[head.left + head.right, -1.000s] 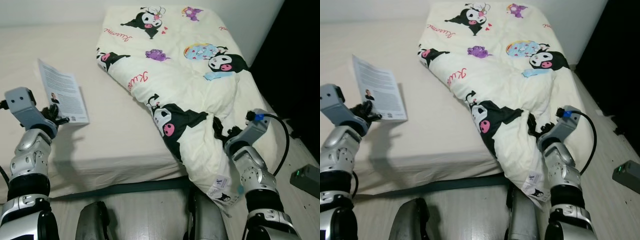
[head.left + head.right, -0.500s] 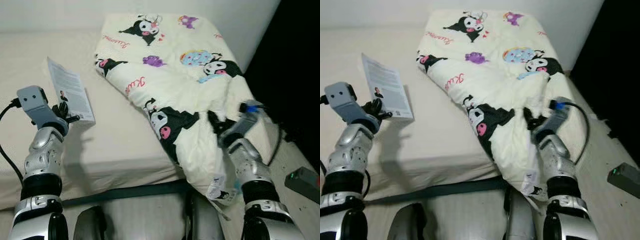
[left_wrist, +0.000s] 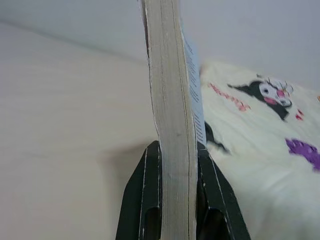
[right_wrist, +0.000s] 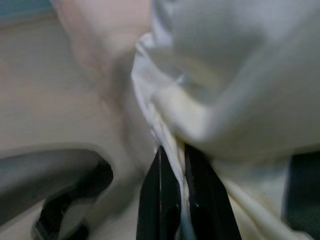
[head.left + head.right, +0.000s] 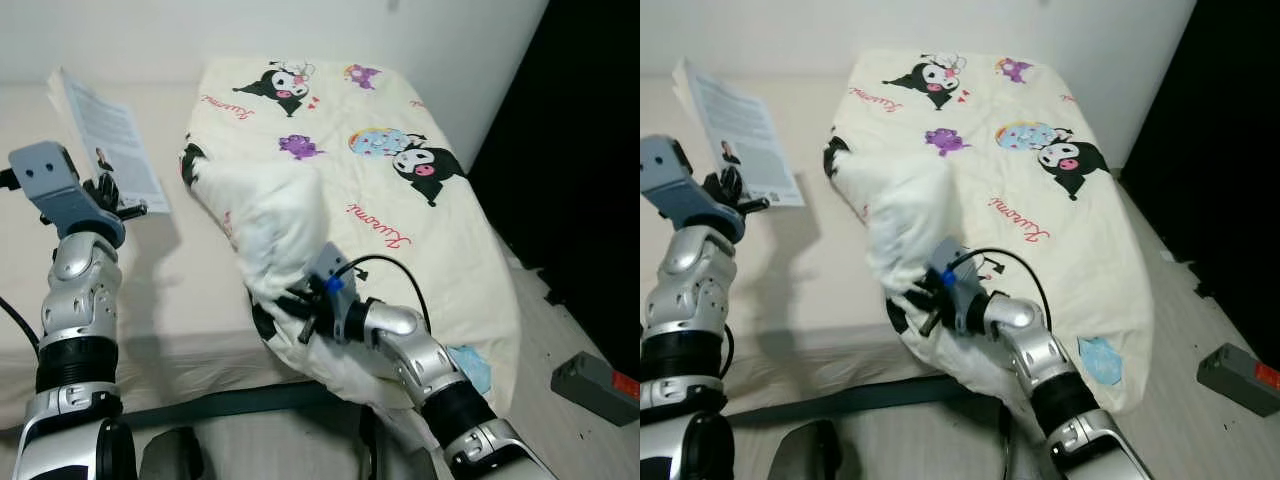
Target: Clean up the room
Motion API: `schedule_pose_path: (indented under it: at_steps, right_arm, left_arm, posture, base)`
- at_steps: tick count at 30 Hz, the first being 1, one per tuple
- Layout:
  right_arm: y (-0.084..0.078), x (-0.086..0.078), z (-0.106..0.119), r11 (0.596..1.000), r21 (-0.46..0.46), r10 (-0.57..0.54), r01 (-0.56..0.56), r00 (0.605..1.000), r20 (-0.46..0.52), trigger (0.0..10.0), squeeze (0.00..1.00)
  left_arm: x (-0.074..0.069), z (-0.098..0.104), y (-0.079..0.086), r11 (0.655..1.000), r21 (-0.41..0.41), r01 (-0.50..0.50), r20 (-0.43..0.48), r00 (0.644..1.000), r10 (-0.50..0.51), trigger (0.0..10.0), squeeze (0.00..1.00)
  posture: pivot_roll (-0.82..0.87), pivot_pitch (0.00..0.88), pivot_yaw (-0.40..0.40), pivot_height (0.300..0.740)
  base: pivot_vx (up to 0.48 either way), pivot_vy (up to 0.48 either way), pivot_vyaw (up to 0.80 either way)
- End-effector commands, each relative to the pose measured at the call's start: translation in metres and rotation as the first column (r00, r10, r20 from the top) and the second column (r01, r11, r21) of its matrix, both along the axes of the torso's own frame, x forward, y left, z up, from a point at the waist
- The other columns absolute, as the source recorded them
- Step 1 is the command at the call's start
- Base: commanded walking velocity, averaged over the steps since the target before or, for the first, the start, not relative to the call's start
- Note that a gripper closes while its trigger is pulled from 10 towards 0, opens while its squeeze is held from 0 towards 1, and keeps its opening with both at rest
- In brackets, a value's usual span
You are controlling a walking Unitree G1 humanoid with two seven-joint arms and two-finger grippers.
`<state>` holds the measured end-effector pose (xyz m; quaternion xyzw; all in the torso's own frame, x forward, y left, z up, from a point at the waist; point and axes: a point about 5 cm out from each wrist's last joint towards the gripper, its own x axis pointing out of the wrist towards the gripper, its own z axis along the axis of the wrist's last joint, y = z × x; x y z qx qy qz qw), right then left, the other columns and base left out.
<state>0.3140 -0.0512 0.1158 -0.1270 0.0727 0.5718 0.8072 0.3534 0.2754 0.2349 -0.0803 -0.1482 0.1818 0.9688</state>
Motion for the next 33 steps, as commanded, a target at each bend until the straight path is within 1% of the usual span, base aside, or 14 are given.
schedule_pose_path:
  at_steps: [1,2,5,6,10,12,14,15,16,20,24,30,31,33]
  right_arm:
    - [0.003,-0.009,-0.010,0.996,-0.052,0.072,-0.073,0.997,-0.026,0.0,0.00]
    - [0.003,-0.022,-0.021,0.979,-0.112,0.166,-0.173,0.983,-0.074,0.0,0.00]
    - [0.001,-0.031,-0.030,0.959,-0.163,0.217,-0.233,0.970,-0.110,0.0,0.00]
    - [-0.002,-0.034,-0.035,0.947,-0.194,0.235,-0.257,0.964,-0.126,10.0,0.00]
    - [-0.003,-0.034,-0.039,0.953,-0.190,0.209,-0.235,0.967,-0.148,10.0,0.00]
    - [0.003,-0.029,-0.036,0.972,-0.141,0.164,-0.186,0.975,-0.150,10.0,0.84]
    - [0.003,-0.029,-0.036,0.972,-0.141,0.164,-0.186,0.975,-0.150,10.0,0.84]
    - [0.009,-0.026,-0.033,0.980,-0.100,0.153,-0.170,0.976,-0.154,10.0,1.00]
    - [0.009,-0.026,-0.033,0.980,-0.100,0.153,-0.170,0.976,-0.154,10.0,1.00]
    - [0.029,-0.032,-0.017,0.976,0.084,0.216,-0.203,0.955,-0.202,10.0,1.00]
    - [0.036,-0.055,-0.016,0.926,0.064,0.378,-0.373,0.896,-0.234,10.0,1.00]
    - [0.025,-0.065,0.015,0.866,0.196,0.497,-0.460,0.834,-0.239,10.0,1.00]
    - [0.025,-0.065,0.015,0.866,0.196,0.497,-0.460,0.834,-0.239,10.0,1.00]
    - [0.014,-0.054,0.038,0.860,0.325,0.468,-0.393,0.861,-0.198,10.0,1.00]
  left_arm:
    - [-0.004,0.017,0.003,0.999,0.044,-0.028,0.074,0.997,0.025,0.0,0.00]
    - [-0.004,0.019,0.003,0.998,0.051,-0.036,0.079,0.996,0.032,0.0,0.00]
    - [-0.004,0.019,0.003,0.998,0.052,-0.043,0.081,0.996,0.039,0.0,0.00]
    - [-0.004,0.018,0.003,0.997,0.054,-0.049,0.081,0.996,0.044,0.0,0.00]
    - [-0.004,0.017,0.001,0.997,0.060,-0.054,0.078,0.996,0.049,0.0,0.00]
    - [-0.004,0.015,-0.001,0.996,0.074,-0.049,0.071,0.997,0.044,0.0,0.00]
    - [-0.004,0.015,-0.001,0.996,0.074,-0.049,0.071,0.997,0.044,0.0,0.00]
    - [-0.003,0.013,-0.002,0.996,0.078,-0.045,0.066,0.997,0.040,0.0,0.00]
    - [-0.003,0.013,-0.002,0.996,0.078,-0.045,0.066,0.997,0.040,0.0,0.00]
    - [-0.001,0.012,-0.006,0.996,0.080,-0.037,0.060,0.998,0.032,0.0,0.00]
    - [0.003,0.013,-0.013,0.996,0.091,-0.004,0.060,0.998,-0.001,0.0,0.00]
    - [0.006,0.017,-0.020,0.994,0.101,0.040,0.070,0.996,-0.047,0.0,0.00]
    - [0.006,0.017,-0.020,0.994,0.101,0.040,0.070,0.996,-0.047,0.0,0.00]
    - [0.007,0.017,-0.020,0.995,0.074,0.065,0.081,0.994,-0.071,0.0,0.00]
  posture:
    - [-0.03,0.033,-0.041,0.425]
    - [-0.03,0.030,-0.042,0.425]
    - [-0.03,0.030,-0.043,0.425]
    - [-0.04,0.027,-0.043,0.425]
    - [-0.04,0.018,-0.044,0.425]
    - [-0.05,0.017,-0.040,0.425]
    - [-0.05,0.017,-0.040,0.425]
    - [-0.04,0.014,-0.041,0.425]
    - [-0.04,0.014,-0.041,0.425]
    - [-0.04,0.011,-0.044,0.425]
    - [-0.05,0.010,-0.043,0.425]
    - [-0.05,0.009,-0.045,0.425]
    - [-0.05,0.009,-0.045,0.425]
    - [-0.06,0.007,-0.046,0.425]
  base:
    - [0.000,0.000,0.00]
    - [0.000,0.000,0.00]
    - [0.000,0.000,0.00]
    - [0.000,0.000,0.00]
    - [0.000,0.000,0.00]
    - [0.000,0.000,0.00]
    - [0.000,0.000,0.00]
    - [0.000,0.000,0.00]
    - [0.000,0.000,0.00]
    - [0.000,0.000,0.00]
    - [0.000,0.000,0.00]
    - [0.000,0.000,0.00]
    - [0.000,0.000,0.00]
    - [0.000,0.000,0.00]
